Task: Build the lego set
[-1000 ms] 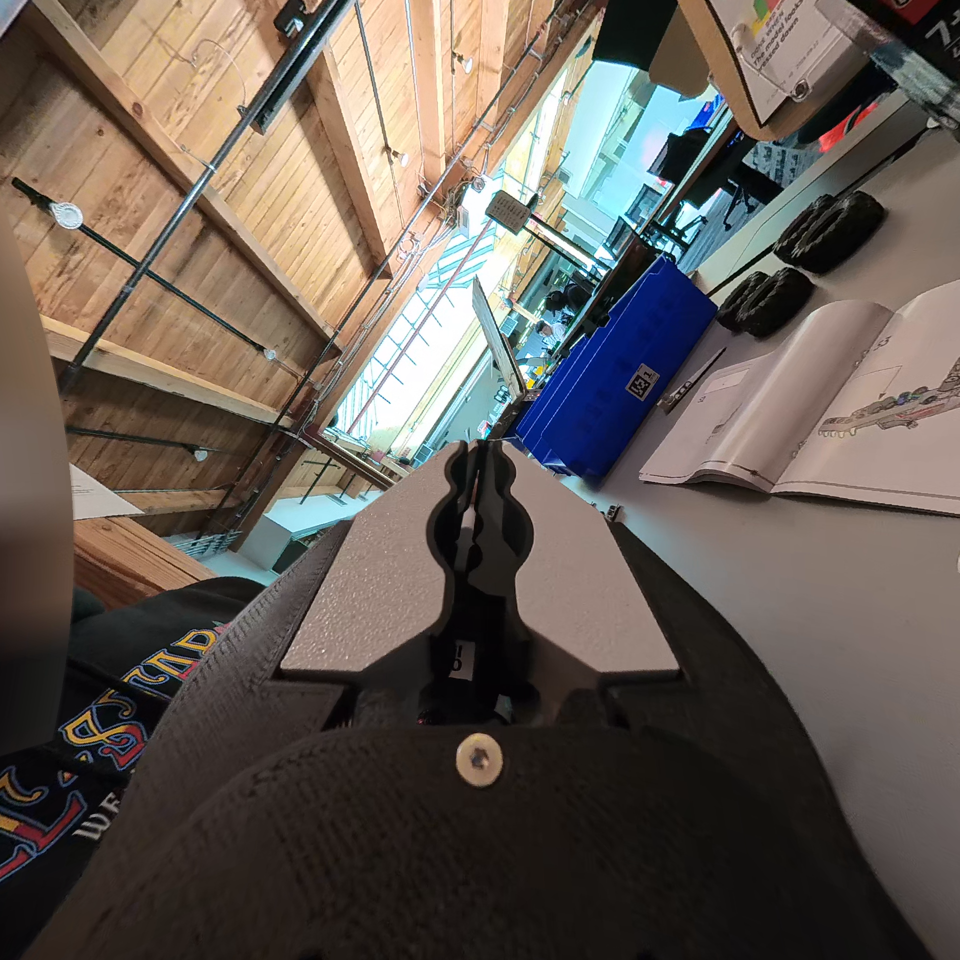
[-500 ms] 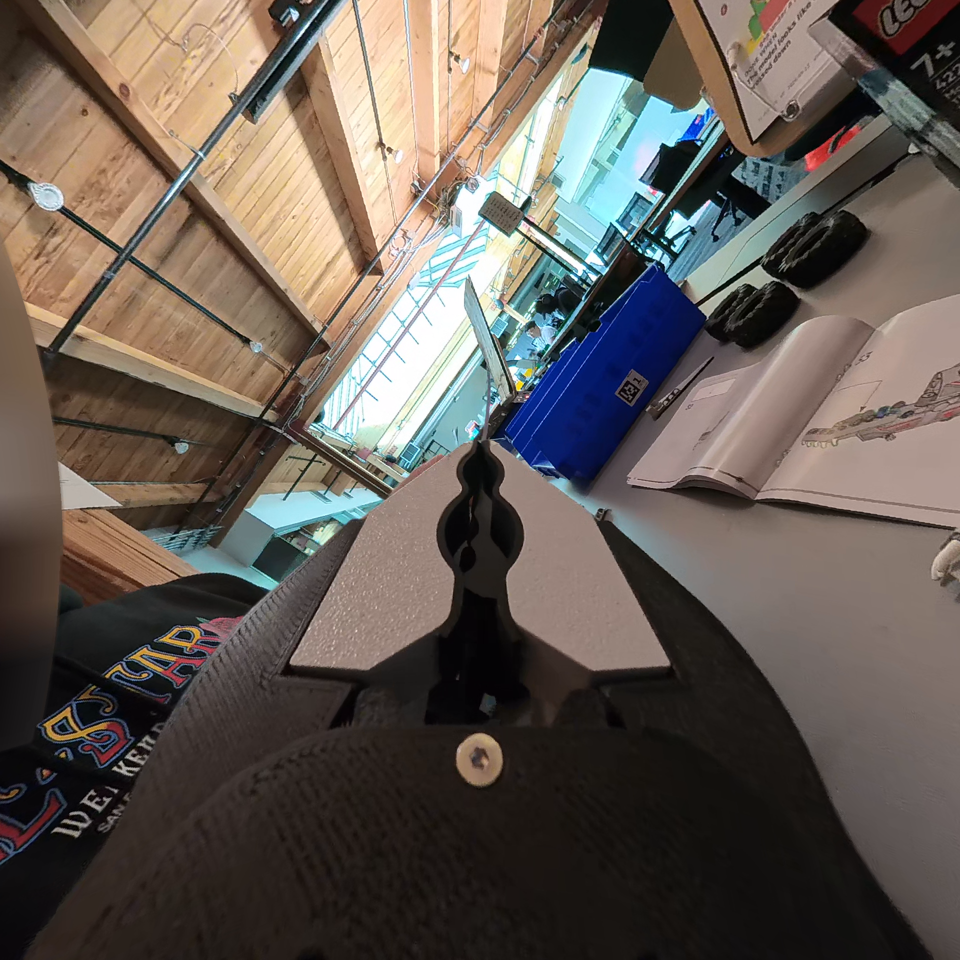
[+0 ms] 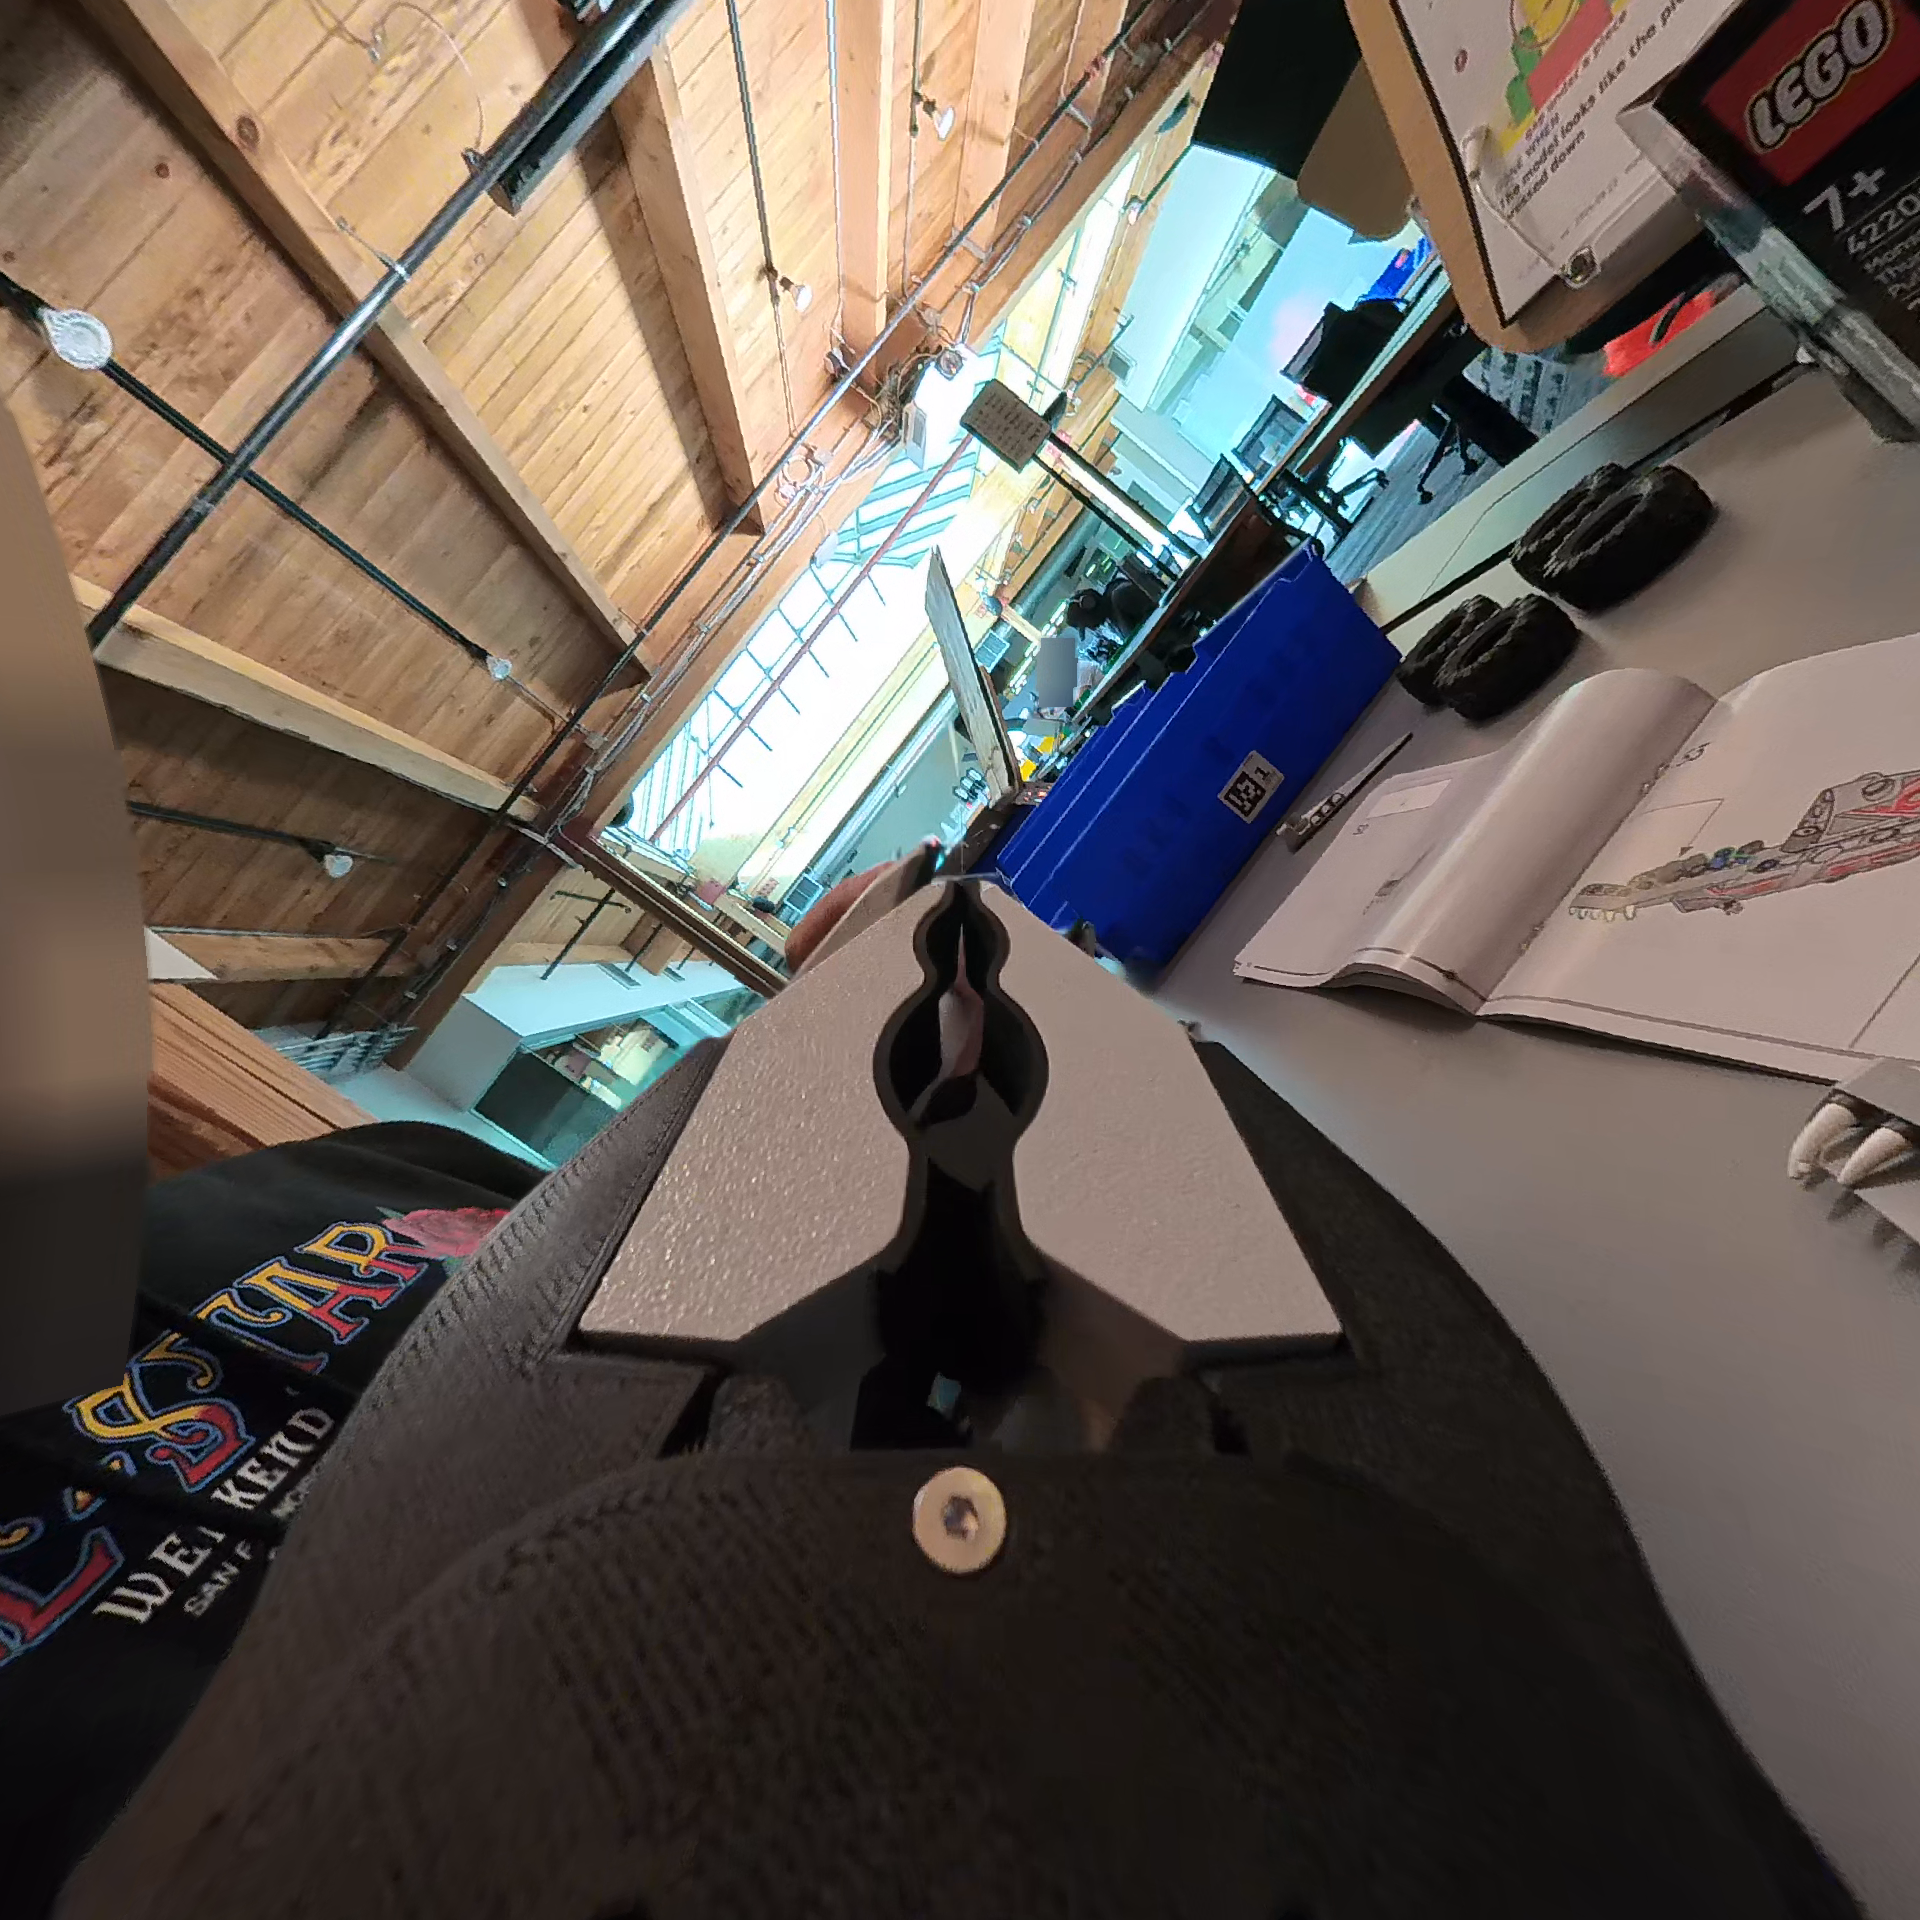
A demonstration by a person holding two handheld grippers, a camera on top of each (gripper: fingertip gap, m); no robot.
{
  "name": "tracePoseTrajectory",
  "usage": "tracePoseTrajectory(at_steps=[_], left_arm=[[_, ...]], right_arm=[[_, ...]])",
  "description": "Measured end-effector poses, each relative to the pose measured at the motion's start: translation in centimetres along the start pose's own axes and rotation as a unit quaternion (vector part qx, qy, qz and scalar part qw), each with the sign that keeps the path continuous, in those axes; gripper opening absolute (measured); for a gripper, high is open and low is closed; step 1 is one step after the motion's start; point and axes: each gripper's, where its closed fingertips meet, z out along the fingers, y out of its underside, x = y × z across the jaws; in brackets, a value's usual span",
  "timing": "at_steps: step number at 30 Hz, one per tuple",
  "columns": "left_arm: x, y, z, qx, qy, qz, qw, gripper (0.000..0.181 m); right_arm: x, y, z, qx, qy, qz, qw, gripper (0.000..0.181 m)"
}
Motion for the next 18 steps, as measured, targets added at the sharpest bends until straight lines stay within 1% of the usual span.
tracePoseTrajectory(at_steps=[2, 3, 4, 5, 6, 7, 8, 9, 11, 12, 13, 14, 15, 16, 17, 18], left_arm=[[-0.2, 0.6, -0.1, 0.005, 0.023, -0.096, 0.995, 0.03], [-0.4, 0.9, -0.1, 0.008, 0.038, -0.161, 0.986, 0.03], [-0.7, 1.2, 0.0, 0.013, 0.057, -0.238, 0.97, 0.029], [-0.9, 1.6, 0.1, 0.017, 0.08, -0.32, 0.944, 0.028], [-1.0, 2.1, 0.3, 0.018, 0.108, -0.402, 0.909, 0.025], [-0.8, 2.5, 0.5, 0.017, 0.143, -0.479, 0.866, 0.026], [-0.6, 2.7, 0.7, 0.023, 0.184, -0.545, 0.818, 0.027], [-0.4, 2.4, 0.7, 0.041, 0.225, -0.6, 0.767, 0.028], [-0.3, 2.0, 0.7, 0.068, 0.289, -0.695, 0.655, 0.027], [-0.3, 1.8, 0.8, 0.078, 0.32, -0.731, 0.598, 0.027], [-0.3, 1.6, 1.0, 0.087, 0.344, -0.758, 0.547, 0.027], [-0.3, 1.6, 1.4, 0.093, 0.357, -0.778, 0.509, 0.027], [-0.3, 1.8, 1.9, 0.099, 0.363, -0.79, 0.484, 0.026], [-0.2, 1.9, 2.4, 0.105, 0.367, -0.796, 0.469, 0.024], [0.1, 1.9, 2.9, 0.105, 0.374, -0.797, 0.462, 0.023], [0.6, 1.7, 3.3, 0.104, 0.387, -0.791, 0.462, 0.021]], right_arm=[[0.1, 0.2, -0.4, -0.023, 0.008, -0.023, 0.999, 0.0], [0.2, 0.4, -0.6, -0.041, 0.014, -0.041, 0.998, 0.0], [0.5, 0.6, -1.0, -0.061, 0.027, -0.064, 0.996, 0.0], [1.0, 0.6, -1.5, -0.083, 0.043, -0.093, 0.991, 0.0], [1.4, 0.7, -2.1, -0.11, 0.055, -0.123, 0.985, 0.0], [1.9, 0.7, -2.8, -0.136, 0.07, -0.151, 0.977, 0.0], [2.4, 0.5, -3.5, -0.163, 0.086, -0.177, 0.967, 0.0], [2.9, 0.2, -4.4, -0.19, 0.101, -0.2, 0.956, 0.0], [3.8, -0.5, -5.8, -0.238, 0.126, -0.226, 0.936, 0.0], [4.1, -0.8, -6.4, -0.258, 0.125, -0.226, 0.931, 0.0], [4.5, -1.1, -6.8, -0.275, 0.123, -0.219, 0.928, 0.0], [5.0, -1.4, -7.1, -0.29, 0.121, -0.206, 0.927, 0.0], [5.6, -1.6, -7.5, -0.308, 0.121, -0.19, 0.924, 0.0], [6.4, -1.8, -7.8, -0.324, 0.127, -0.178, 0.92, 0.0], [7.1, -2.0, -7.9, -0.339, 0.132, -0.174, 0.915, 0.0], [7.5, -2.0, -8.1, -0.357, 0.129, -0.168, 0.91, 0.0]])
